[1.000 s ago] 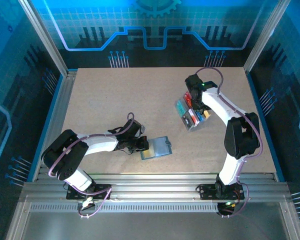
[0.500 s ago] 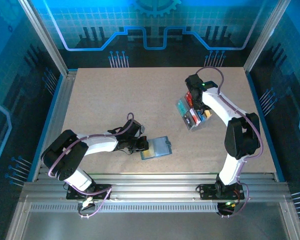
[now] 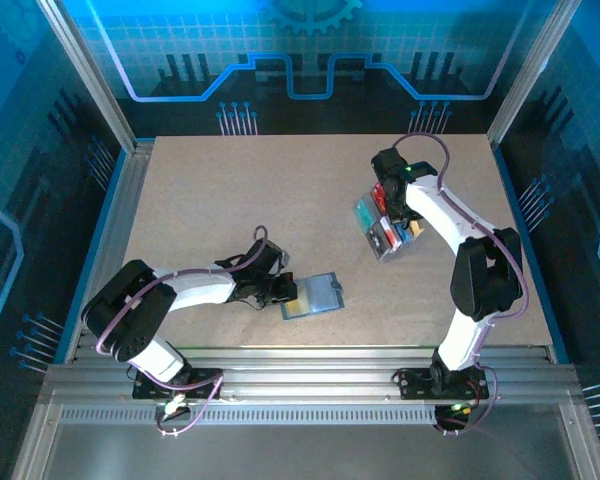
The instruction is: Put the credit cards into the card holder
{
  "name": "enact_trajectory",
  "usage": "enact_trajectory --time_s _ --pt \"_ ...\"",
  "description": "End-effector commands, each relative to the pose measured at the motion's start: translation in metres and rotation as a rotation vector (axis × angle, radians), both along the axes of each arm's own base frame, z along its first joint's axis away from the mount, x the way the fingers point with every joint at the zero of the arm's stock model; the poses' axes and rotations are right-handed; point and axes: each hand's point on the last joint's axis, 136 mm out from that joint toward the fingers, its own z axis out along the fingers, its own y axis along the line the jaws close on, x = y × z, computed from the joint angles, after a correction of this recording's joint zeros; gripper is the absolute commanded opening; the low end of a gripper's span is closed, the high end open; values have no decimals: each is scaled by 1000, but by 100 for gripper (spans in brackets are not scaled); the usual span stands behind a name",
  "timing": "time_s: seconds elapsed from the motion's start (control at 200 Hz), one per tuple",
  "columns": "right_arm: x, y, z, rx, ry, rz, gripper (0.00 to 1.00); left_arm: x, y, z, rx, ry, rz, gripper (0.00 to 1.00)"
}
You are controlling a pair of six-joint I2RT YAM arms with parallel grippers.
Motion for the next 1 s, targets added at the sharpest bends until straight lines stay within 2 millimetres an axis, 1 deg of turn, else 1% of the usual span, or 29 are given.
enact_trajectory --time_s 0.0,0.15,0.32,0.51,0.665,0.75,0.895,0.995 --pt "-1 -8 19 10 -33 -22 8 -19 18 -19 68 81 17 0" --pt "-1 3 19 79 -31 4 5 -19 18 -18 69 79 18 0" --pt "-1 9 17 120 -15 20 0 -18 19 -17 67 75 17 0" --pt "0 9 23 120 -26 18 0 -18 20 -15 66 71 17 0" --pt "0 7 32 114 -53 15 0 -16 20 -14 62 70 14 0" --pt "0 7 32 116 -50 16 0 -16 20 -13 60 70 14 0" --pt "-1 12 35 148 -55 29 0 -15 19 -12 56 69 12 0" --pt "-2 14 42 157 -73 32 0 -16 18 -9 52 67 7 0"
